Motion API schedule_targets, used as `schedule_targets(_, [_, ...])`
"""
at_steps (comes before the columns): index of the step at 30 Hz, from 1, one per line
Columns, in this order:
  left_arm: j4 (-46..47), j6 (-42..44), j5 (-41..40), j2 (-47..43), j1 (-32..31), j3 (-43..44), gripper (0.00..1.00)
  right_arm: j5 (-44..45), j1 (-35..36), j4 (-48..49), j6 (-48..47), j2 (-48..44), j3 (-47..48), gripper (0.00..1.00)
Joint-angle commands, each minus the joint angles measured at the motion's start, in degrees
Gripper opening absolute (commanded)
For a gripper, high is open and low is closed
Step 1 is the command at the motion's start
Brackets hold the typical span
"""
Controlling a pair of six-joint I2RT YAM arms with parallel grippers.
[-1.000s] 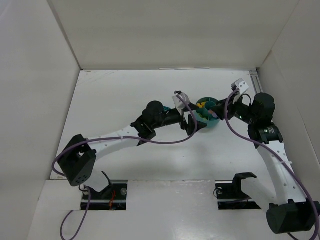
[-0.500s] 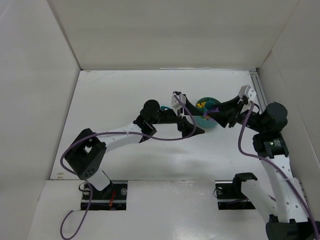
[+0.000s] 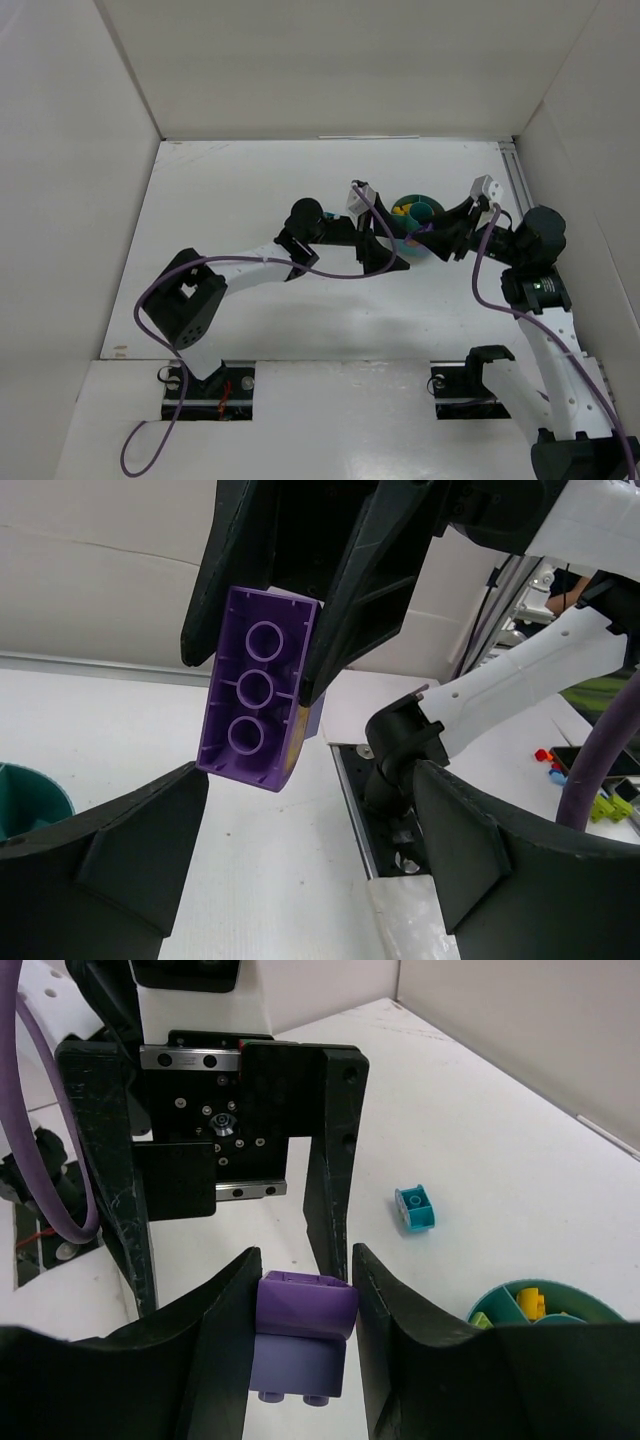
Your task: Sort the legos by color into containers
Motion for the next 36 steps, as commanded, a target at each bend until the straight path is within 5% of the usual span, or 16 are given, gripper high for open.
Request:
schedule_targets(1, [6.22,-1.38,3.18,-0.65,-0.26,4.1,0.8,-1.76,0.31,2.62,-0.5,0.26,-0.23,0.27])
schedule_targets(10, [1.3,1.17,-0.33,-0.13,-0.26,6.21,0.83,-3.8,1.99,2.62,0.02,0.79,-0.23,0.27])
schedule_targets(17, [-2.38,5.46,-0.34,-0.13,-1.49,6.74,0.56,-2.13,2.51,2.62,0.02,1.31,-0.23,0.27])
schedule_targets(28, [-7.14,8.03,0.18,-0.65,-2.02,7.27,0.44,-0.36,2.51,2.62,0.55,0.79,1.61,0.27])
schedule_targets(34, [-7.14,8.03,0.19,-0.65,-2.02,7.27,0.05,-0.36,2.51,2.62,1.08,0.79,1.61,0.32])
schedule_targets(36, [-6.45,7.33,0.19,-1.18,-2.02,7.27,0.0,-0.89,2.51,2.62,1.08,0.79,1.61,0.36])
